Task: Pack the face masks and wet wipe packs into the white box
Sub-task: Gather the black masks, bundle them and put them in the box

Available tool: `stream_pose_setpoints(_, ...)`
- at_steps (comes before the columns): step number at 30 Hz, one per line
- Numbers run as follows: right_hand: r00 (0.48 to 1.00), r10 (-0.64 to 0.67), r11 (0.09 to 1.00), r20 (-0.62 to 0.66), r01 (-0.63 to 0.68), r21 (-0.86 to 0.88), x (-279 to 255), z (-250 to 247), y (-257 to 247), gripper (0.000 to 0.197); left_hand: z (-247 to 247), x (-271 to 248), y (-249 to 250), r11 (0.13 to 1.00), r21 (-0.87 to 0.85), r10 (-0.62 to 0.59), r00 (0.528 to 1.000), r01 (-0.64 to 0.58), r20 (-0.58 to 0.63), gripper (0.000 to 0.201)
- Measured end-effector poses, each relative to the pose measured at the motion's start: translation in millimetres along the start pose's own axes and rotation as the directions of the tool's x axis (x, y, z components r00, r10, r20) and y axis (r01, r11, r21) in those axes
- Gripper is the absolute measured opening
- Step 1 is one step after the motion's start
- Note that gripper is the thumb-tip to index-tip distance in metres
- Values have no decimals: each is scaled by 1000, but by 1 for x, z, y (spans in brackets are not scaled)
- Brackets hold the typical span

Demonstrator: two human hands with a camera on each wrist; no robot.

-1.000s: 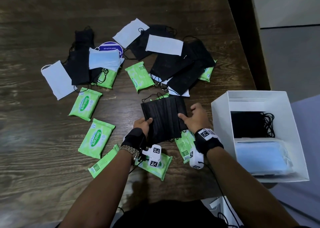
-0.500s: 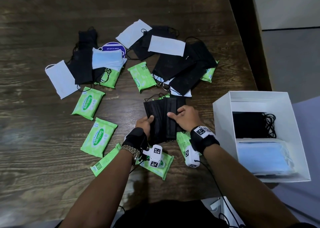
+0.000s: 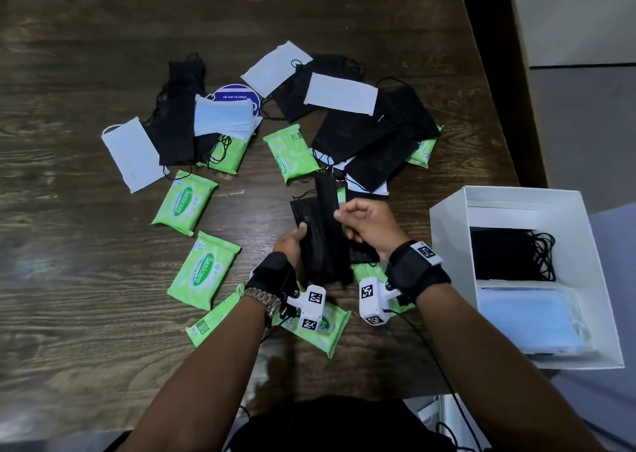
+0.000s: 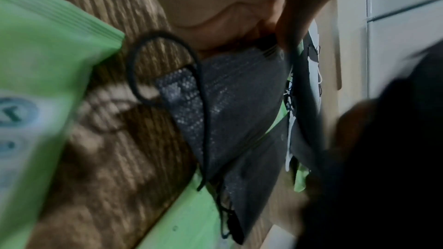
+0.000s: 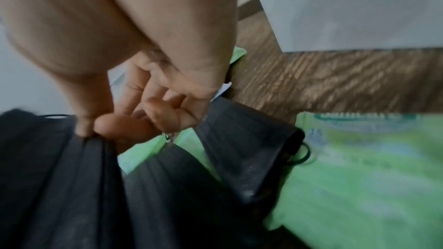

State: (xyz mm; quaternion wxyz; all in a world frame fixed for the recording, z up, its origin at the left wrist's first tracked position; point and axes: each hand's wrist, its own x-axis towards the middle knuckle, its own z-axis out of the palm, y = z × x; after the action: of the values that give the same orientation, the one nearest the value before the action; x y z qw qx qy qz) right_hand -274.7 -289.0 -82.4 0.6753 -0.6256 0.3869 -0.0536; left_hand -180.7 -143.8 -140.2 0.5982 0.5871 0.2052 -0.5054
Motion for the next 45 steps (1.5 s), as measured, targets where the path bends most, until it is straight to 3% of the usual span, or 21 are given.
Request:
stream_pose_setpoints(2, 999, 34, 995, -24, -36, -97, 3, 4, 9, 12, 3, -5, 5, 999, -26, -21, 1000, 21, 15, 50)
stream_pose_setpoints(5, 998, 41, 981, -45, -49, -187, 3, 9, 19, 14, 10, -17, 14, 998, -43, -33, 991, 39, 129, 47)
stream_pose_setpoints(8, 994, 2, 970, -108, -28, -240, 3, 14, 24, 21, 9, -21, 13, 999, -15, 38, 983, -36, 180, 52)
stream_pose_setpoints(10, 990, -21, 959, -136, -18, -284, 3, 18, 25, 25, 6, -20, 10, 997, -9, 79, 976, -78, 204, 42)
stream_pose_setpoints(13, 991, 36, 969, -127, -66, -238, 4, 21, 24, 28, 1, -9, 3, 981, 81, 169, 980, -178, 106, 26)
stream_pose_setpoints(15, 973, 28, 957, -230, -93, -277, 8, 16, 27, 30, -1, -5, 2, 974, 103, 200, 979, -203, 37, 21)
stream_pose_setpoints(18, 893, -65, 789, -445, -227, -570, 17, -3, 31, 36, -7, -1, 4, 969, 103, 225, 974, -223, -8, 22)
stream_pose_setpoints(21, 869, 161, 760, -468, -412, -503, 23, -16, 32, 69, -16, 1, 9, 951, 166, 263, 965, -260, 7, 23)
stream_pose_setpoints(22, 860, 208, 777, -466, -435, -455, 25, -19, 32, 67, -18, 1, 11, 942, 184, 285, 959, -282, 9, 27)
stream_pose_setpoints(25, 876, 220, 862, -428, -380, -334, 29, -27, 32, 24, -21, 3, 15, 904, 228, 374, 927, -361, -14, 51)
stream_pose_setpoints(28, 894, 237, 902, -380, -347, -255, 29, -27, 35, 28, -26, 6, 18, 878, 238, 417, 908, -414, 42, 84)
stream_pose_setpoints(30, 935, 220, 955, -278, -264, -132, 22, -22, 28, 23, -28, 5, 19, 820, 322, 463, 879, -473, 113, 73)
stream_pose_setpoints(32, 978, 174, 985, -113, -175, 7, 11, -14, 14, 17, -26, 2, 21, 751, 428, 496, 857, -503, 138, 44)
stream_pose_setpoints(35, 993, 92, 989, 68, -99, 110, -1, -3, 0, 16, -20, -1, 21, 805, 357, 459, 879, -474, 130, 20)
stream_pose_setpoints(39, 991, 110, 992, 82, -114, 55, -2, 13, 5, 24, -9, -9, 21, 888, 198, 398, 909, -416, 126, 23)
stream_pose_setpoints(45, 984, 147, 989, 97, -149, 14, -2, 24, 11, 42, -15, -1, 20, 778, 401, 488, 867, -483, 96, 18)
